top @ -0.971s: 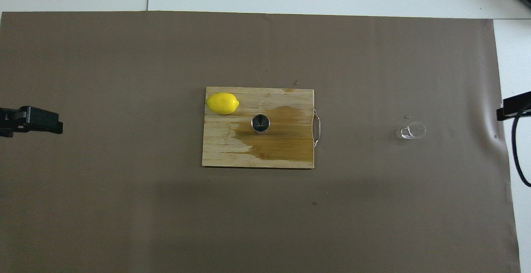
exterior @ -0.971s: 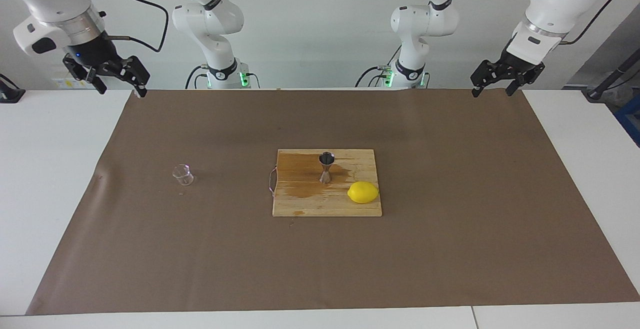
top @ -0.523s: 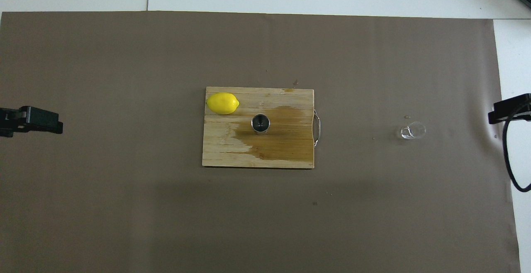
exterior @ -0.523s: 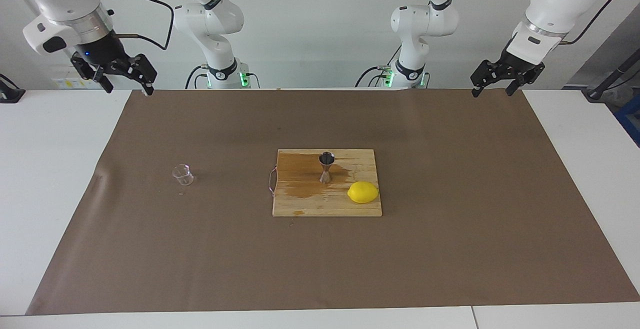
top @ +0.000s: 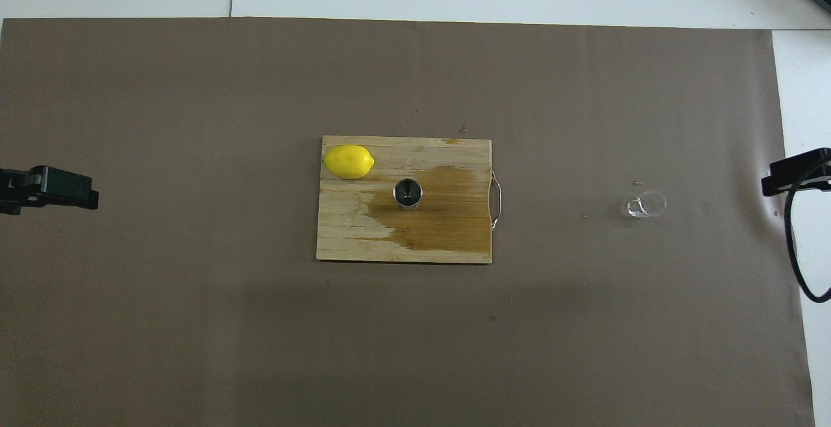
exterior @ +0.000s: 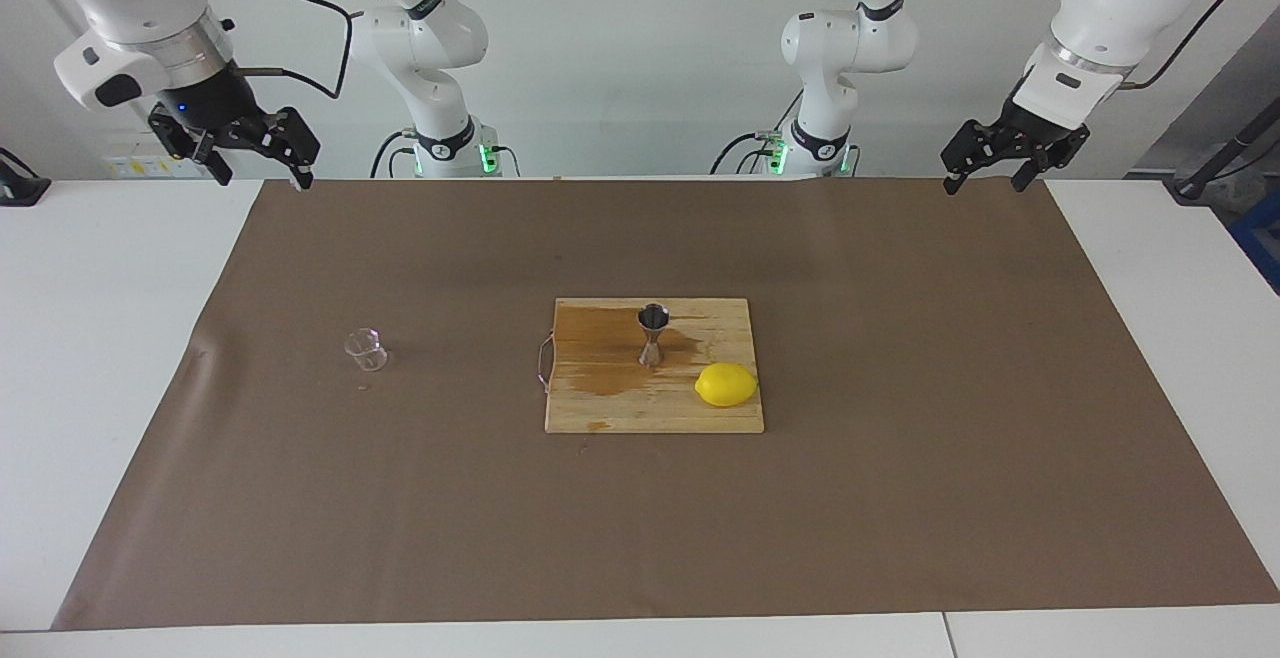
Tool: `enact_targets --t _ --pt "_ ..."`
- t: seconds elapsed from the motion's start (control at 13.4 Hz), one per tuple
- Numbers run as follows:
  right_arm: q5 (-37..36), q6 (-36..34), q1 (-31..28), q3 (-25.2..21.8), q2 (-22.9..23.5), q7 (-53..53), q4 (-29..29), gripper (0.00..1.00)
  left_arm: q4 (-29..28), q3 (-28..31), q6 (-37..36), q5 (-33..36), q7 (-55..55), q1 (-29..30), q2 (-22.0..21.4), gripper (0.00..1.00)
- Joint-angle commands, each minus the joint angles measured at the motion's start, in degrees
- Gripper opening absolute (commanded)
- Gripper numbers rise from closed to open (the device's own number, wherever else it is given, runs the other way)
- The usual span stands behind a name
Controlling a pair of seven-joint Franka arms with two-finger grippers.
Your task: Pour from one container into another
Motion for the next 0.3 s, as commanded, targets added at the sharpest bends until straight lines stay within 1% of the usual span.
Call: enact_targets --t 0.0,0.22 --pt "-0.15 0.26 -0.31 0.09 -0.53 -0.05 -0.19 1.00 -1.35 0.00 -0.04 0.96 0.22 0.05 -1.39 1.00" --pt "0.47 0.61 -0.49 0.09 -0.53 -0.05 -0.28 1.00 -1.44 0.00 -0.04 0.96 0.22 -0.04 -1.39 1.00"
